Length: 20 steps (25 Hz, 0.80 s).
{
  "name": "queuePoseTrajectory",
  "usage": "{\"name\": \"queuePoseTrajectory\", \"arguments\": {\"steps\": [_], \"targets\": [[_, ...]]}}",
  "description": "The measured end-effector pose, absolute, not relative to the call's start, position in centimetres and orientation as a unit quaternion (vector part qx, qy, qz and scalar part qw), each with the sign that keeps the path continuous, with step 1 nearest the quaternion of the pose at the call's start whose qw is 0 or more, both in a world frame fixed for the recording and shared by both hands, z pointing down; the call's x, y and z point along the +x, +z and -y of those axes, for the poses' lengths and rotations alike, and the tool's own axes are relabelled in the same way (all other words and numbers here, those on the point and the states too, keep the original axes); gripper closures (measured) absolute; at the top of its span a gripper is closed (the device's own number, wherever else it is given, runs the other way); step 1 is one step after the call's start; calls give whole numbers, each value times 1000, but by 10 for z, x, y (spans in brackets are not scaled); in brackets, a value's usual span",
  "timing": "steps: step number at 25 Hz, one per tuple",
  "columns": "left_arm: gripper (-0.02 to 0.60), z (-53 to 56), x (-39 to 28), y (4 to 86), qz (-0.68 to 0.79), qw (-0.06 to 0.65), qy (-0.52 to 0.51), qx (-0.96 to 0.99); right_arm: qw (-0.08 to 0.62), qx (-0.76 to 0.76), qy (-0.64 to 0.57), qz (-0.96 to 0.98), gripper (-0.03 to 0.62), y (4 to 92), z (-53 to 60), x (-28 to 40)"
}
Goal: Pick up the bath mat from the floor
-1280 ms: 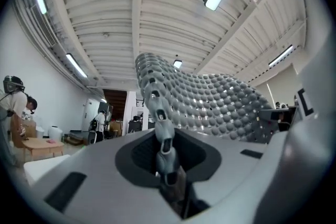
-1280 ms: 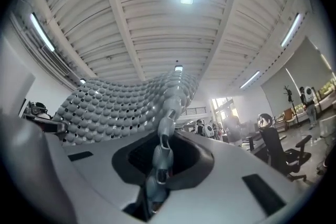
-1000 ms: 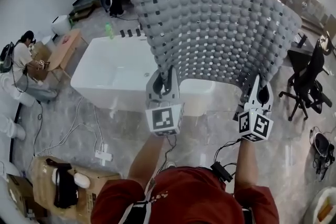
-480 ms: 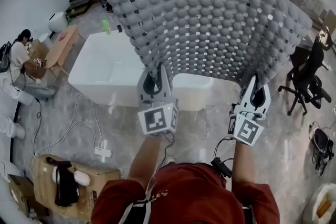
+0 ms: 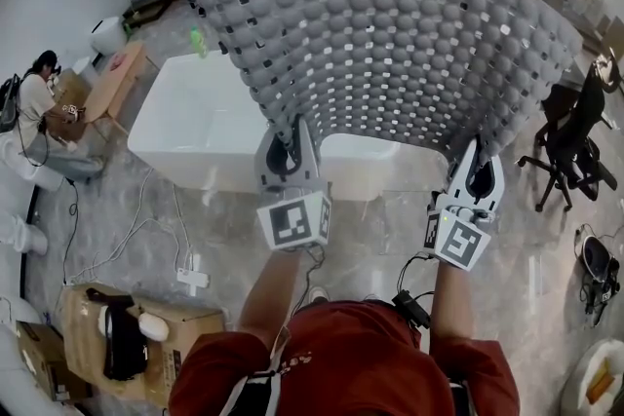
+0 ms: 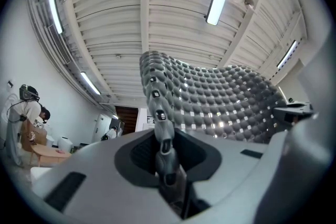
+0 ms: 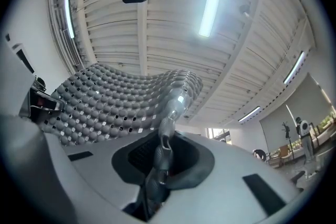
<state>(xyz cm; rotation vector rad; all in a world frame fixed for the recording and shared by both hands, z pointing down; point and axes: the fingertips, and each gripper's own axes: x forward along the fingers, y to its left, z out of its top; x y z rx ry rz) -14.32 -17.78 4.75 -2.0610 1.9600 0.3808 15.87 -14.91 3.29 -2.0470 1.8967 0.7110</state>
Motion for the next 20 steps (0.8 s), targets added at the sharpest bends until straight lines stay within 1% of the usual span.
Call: {"name": "queuePoseTrajectory", "arguments": {"steps": [10,16,20], "targets": [[509,178,-150,47,-676,135,139,-711,131,-707,248,-649,545,34,149,155],[509,178,-143,43,-679,137,138,-708,132,-705,247,-652,543,31,153,163],[509,176,-151,46,-681,135,138,-707,130,-703,250,-653,544,32,152,155]]}}
